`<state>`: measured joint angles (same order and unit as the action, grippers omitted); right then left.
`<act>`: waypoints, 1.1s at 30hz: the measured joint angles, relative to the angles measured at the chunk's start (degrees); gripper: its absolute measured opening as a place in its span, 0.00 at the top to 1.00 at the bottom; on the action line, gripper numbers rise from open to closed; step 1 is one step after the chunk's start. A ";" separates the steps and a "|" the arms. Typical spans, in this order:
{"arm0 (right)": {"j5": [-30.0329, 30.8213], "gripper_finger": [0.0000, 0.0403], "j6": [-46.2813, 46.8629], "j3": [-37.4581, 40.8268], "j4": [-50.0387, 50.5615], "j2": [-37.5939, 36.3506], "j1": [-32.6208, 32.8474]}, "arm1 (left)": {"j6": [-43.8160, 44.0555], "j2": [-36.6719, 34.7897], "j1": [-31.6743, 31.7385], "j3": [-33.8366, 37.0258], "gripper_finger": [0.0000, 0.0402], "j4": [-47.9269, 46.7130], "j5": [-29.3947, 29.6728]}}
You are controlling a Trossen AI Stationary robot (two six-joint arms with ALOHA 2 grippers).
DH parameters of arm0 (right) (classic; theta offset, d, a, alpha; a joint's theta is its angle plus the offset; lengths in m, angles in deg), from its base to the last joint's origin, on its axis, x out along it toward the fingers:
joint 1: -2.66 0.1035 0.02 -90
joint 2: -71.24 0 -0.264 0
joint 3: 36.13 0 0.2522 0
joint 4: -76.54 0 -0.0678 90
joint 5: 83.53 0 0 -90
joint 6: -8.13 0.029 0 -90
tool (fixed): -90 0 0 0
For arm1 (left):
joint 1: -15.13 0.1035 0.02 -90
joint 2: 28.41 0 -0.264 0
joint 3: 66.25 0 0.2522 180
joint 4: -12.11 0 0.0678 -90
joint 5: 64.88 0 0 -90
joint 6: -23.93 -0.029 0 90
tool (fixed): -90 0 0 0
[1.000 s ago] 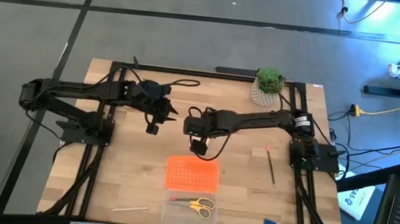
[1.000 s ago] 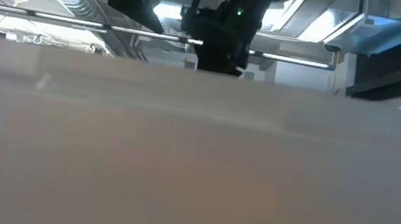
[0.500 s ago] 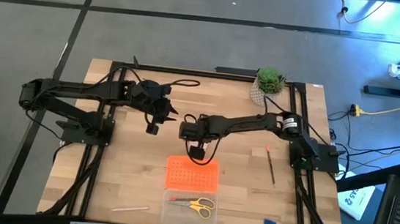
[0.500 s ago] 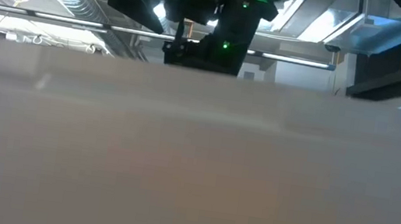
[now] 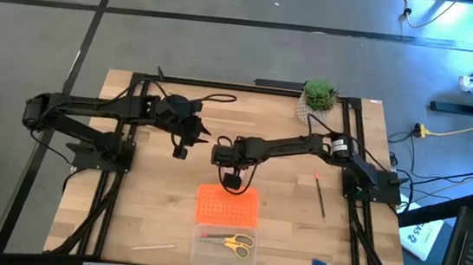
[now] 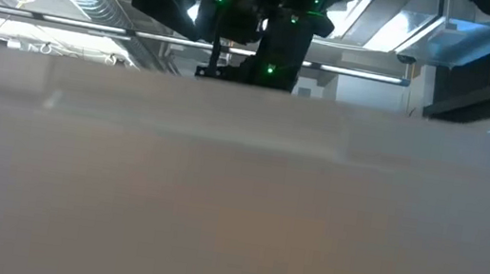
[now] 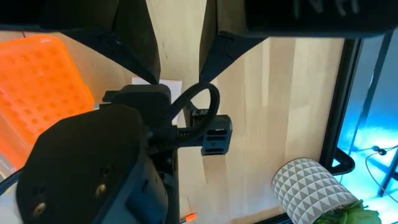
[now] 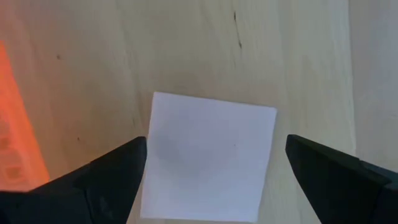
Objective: Pack school essentials
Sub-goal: Put the notepad into the supply box
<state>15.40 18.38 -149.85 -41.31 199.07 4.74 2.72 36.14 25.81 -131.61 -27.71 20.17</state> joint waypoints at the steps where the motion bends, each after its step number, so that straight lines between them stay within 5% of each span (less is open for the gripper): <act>1: 0.06 0.05 -0.01 -0.01 -0.13 0.14 0.00 | 0.01 0.00 0.00 0.00 0.74 -0.02 0.00; 33: -0.04 0.05 6.31 2.59 -1.61 0.30 -0.04 | 0.00 0.00 0.00 0.00 0.74 -0.02 -0.02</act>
<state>15.35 24.69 -147.26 -42.92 199.37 4.70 2.72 36.14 25.81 -131.61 -27.73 20.15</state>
